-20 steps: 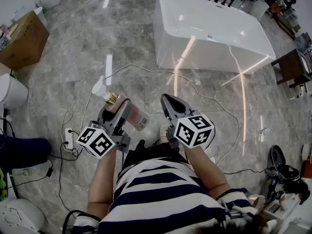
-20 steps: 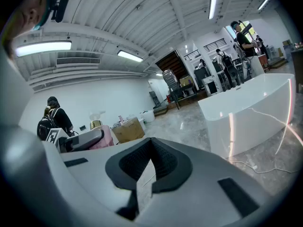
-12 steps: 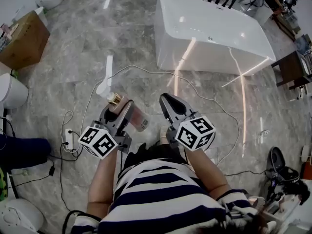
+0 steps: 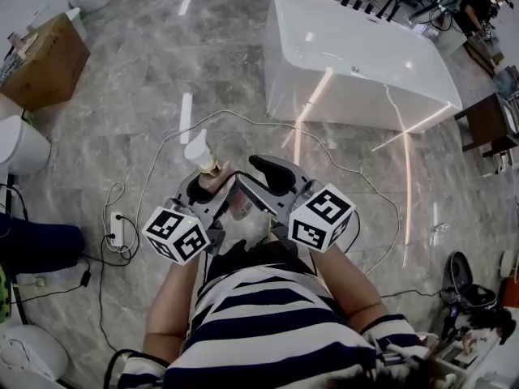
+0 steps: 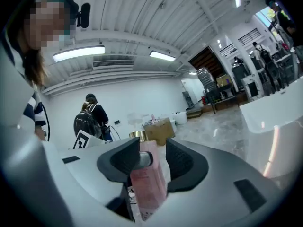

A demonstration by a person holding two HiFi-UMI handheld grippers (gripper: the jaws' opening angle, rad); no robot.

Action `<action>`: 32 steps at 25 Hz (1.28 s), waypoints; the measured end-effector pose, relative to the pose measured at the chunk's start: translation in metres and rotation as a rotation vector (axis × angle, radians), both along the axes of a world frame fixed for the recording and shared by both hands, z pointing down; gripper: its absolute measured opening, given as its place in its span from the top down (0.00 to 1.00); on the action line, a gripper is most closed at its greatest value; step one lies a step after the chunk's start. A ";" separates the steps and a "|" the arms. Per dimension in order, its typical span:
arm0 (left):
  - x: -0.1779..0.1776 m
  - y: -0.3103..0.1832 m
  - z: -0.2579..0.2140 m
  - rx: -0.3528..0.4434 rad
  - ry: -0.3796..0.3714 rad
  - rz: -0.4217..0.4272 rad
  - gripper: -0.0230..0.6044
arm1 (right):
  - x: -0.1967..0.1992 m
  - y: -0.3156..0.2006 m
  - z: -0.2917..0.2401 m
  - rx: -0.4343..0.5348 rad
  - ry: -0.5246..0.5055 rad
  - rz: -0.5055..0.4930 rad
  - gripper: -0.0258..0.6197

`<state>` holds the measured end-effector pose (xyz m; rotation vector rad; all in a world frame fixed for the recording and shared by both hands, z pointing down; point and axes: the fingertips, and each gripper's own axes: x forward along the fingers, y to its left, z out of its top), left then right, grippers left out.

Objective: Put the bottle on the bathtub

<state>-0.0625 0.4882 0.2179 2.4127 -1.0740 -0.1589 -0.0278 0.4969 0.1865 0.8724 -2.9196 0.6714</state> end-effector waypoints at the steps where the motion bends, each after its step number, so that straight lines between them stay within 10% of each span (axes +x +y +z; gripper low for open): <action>1: 0.001 0.001 0.001 0.003 -0.011 0.008 0.60 | -0.008 0.002 -0.003 0.017 0.011 -0.031 0.69; 19: 0.009 0.031 0.015 0.079 -0.246 0.169 0.61 | -0.072 0.029 0.007 0.152 0.295 -0.297 0.62; 32: 0.000 0.035 0.031 0.044 -0.264 0.210 0.61 | -0.073 0.033 0.017 0.097 0.212 -0.296 0.67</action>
